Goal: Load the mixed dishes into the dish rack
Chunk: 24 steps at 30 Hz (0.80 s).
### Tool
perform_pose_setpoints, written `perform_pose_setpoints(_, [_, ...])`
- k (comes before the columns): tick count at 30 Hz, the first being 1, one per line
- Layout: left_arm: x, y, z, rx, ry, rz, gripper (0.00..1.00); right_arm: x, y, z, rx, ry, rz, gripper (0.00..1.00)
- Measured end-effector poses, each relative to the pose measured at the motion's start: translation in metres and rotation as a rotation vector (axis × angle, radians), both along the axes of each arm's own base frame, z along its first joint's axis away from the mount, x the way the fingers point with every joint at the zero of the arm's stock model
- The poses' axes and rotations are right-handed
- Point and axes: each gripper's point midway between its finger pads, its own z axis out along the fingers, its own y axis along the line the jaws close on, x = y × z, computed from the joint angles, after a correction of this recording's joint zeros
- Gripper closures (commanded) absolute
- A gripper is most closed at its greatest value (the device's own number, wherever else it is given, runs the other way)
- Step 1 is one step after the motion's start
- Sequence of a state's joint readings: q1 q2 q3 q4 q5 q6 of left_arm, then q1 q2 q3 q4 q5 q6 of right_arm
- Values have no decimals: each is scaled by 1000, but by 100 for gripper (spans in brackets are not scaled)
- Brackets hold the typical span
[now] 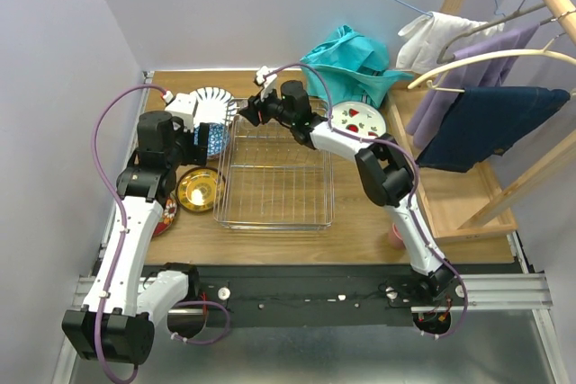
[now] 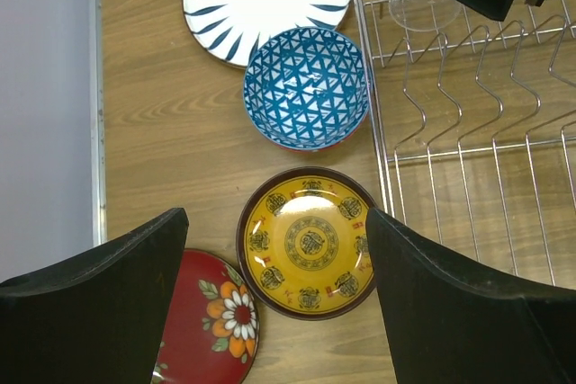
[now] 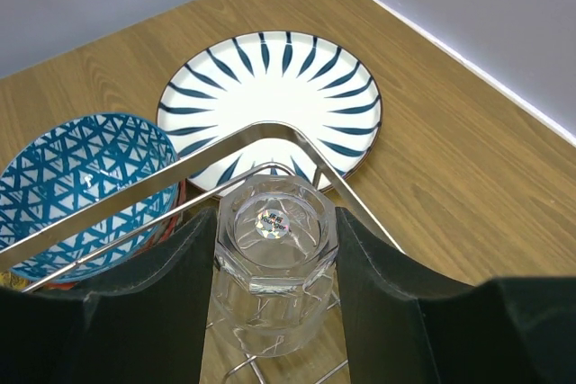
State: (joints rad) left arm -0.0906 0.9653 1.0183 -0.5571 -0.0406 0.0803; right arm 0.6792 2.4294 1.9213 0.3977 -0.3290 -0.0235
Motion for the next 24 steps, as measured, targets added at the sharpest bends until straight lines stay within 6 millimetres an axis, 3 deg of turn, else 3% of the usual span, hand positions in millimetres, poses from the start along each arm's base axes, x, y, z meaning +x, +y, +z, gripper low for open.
perform_pose_setpoints(2, [-1, 0, -2, -3, 2, 2, 11, -3, 2, -3, -11, -9, 6, 74])
perform_pose_setpoints(6, [-6, 0, -9, -13, 13, 8, 11, -7, 4, -9, -31, -20, 12, 61])
perform_pose_setpoints(10, [-8, 0, -16, -20, 29, 13, 11, -7, 5, -15, -48, -29, 2, 54])
perform_pose_setpoints(15, [-9, 0, -14, -24, 19, 16, 9, -5, 4, -22, -65, -34, -10, 32])
perform_pose_setpoints(24, [-10, 0, -8, -40, -29, 25, 9, -7, -5, -36, -123, -30, -29, 22])
